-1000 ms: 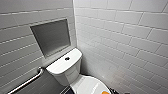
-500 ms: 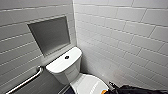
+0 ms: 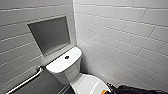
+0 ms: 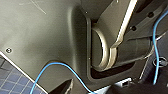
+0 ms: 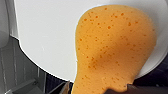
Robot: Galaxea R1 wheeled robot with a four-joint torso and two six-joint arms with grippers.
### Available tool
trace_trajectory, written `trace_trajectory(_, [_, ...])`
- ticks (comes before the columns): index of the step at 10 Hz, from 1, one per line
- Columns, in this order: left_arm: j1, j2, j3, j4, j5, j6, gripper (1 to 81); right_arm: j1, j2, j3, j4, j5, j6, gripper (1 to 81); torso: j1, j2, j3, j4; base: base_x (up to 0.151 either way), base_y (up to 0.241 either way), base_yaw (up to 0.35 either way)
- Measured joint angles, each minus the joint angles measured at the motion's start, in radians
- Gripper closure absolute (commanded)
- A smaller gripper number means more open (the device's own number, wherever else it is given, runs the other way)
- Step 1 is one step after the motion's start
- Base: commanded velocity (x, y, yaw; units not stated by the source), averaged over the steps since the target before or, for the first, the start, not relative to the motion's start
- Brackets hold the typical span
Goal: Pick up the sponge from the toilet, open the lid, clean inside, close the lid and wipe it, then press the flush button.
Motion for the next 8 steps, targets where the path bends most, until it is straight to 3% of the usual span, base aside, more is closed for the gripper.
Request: trace_trajectory(8, [0.0, -0.001, 0.0, 0.0, 0.0, -0.001, 1.0, -0.017, 0.051, -0.098, 0.001, -0.018, 0.003, 1.0, 0.0, 0.0, 0.0, 0.0, 0.0, 0.0, 0.0])
